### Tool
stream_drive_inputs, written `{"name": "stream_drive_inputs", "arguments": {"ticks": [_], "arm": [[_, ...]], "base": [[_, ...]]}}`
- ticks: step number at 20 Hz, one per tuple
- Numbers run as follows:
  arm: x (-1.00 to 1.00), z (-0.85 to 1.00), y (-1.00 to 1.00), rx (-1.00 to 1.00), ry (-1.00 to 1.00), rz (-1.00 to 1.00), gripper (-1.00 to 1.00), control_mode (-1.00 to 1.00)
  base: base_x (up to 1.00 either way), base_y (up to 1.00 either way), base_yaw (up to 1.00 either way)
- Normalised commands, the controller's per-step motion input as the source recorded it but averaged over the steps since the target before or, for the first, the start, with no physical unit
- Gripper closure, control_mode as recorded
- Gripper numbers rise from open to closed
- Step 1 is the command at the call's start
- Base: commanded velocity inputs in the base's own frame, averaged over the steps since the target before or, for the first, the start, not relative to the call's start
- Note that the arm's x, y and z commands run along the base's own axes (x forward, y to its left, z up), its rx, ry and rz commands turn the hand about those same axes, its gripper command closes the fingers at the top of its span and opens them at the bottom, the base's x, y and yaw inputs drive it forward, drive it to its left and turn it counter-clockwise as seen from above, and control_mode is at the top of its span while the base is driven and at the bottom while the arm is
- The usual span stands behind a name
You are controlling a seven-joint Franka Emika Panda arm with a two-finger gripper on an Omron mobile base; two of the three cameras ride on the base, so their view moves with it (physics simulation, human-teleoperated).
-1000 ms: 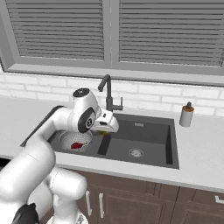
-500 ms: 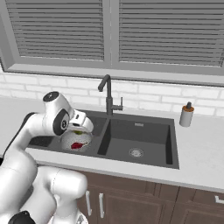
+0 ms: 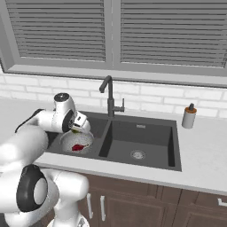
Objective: Put the colander in the sink, put the pear, kiwi in the colander, and turn on the sink faucet and pour water over the colander.
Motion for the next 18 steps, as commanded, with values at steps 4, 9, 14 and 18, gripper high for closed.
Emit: {"name": "stream_drive_inputs", "arguments": {"ticks": [4,9,14,18], "arm": [[0.85,-0.19,0.30,0.13,0.39,0.00,1.00,-1.00],[0.74,-0.51,0.50,-0.10,0.33,0.00,1.00,-1.00],[0.61,-0.40,0.45,-0.06,0.18,0.00,1.00,-1.00],[0.19,-0.51,0.14,0.00,0.09,0.00,1.00,-1.00]], "base": [[0.00,0.00,0.00],[0.00,0.00,0.00],[0.00,0.00,0.00],[0.00,0.00,0.00]]}}
